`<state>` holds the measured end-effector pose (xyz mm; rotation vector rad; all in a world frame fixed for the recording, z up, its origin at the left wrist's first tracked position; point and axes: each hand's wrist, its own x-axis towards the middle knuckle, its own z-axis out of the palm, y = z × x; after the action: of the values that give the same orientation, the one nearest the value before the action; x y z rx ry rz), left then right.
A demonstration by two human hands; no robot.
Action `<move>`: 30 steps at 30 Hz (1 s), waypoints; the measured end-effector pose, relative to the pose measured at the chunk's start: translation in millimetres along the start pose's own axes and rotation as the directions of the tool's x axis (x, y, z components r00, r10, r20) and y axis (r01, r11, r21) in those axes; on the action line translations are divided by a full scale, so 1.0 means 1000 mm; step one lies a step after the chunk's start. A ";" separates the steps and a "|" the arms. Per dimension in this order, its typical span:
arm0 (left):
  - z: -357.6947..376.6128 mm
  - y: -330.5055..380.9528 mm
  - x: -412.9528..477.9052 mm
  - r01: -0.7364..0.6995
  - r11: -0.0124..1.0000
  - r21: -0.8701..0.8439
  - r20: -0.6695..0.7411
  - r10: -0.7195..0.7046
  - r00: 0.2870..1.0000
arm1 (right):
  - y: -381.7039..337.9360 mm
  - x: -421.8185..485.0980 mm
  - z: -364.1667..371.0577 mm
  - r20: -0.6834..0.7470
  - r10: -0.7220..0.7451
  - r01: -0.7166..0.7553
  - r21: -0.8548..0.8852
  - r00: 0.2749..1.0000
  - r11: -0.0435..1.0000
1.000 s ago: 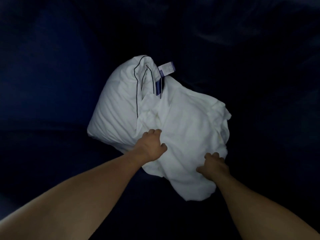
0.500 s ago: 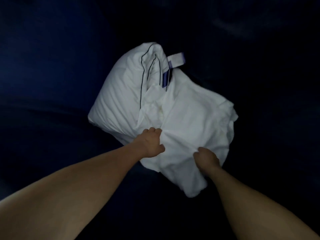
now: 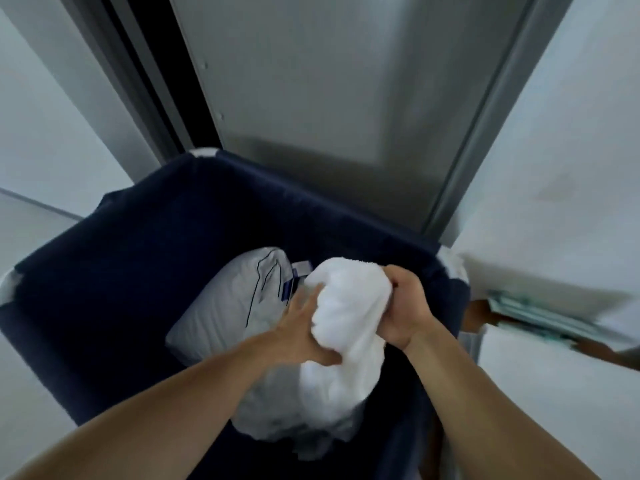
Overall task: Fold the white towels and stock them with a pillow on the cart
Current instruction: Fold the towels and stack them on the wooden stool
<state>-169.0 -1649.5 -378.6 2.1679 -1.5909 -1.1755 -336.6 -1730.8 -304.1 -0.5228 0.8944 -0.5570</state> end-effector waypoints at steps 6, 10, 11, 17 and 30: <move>-0.050 0.136 -0.043 -0.158 0.925 -0.345 -0.335 0.036 0.942 | -0.092 -0.094 0.018 0.158 -0.305 0.293 0.094 0.939 0.951; -0.095 0.216 -0.078 -0.335 0.685 -0.647 -0.439 0.025 0.898 | -0.120 -0.147 0.017 0.148 -0.533 0.534 0.034 0.833 0.845; -0.103 0.231 -0.085 -0.359 0.639 -0.680 -0.446 0.028 0.894 | -0.125 -0.158 0.016 0.119 -0.614 0.620 -0.019 0.780 0.785; -0.125 0.303 -0.132 -0.462 0.389 -0.797 -0.475 0.068 0.877 | -0.134 -0.232 -0.005 -0.009 -0.826 0.729 -0.465 0.563 0.502; -0.021 0.415 -0.185 -0.343 0.396 -0.852 -0.170 0.411 0.896 | -0.113 -0.367 -0.146 -0.028 -0.594 0.451 -0.622 0.804 0.640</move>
<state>-467.6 -1658.2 -36.2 1.0195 -1.0049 -1.4452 -670.0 -1605.5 -98.8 -1.3534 1.1489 -0.8919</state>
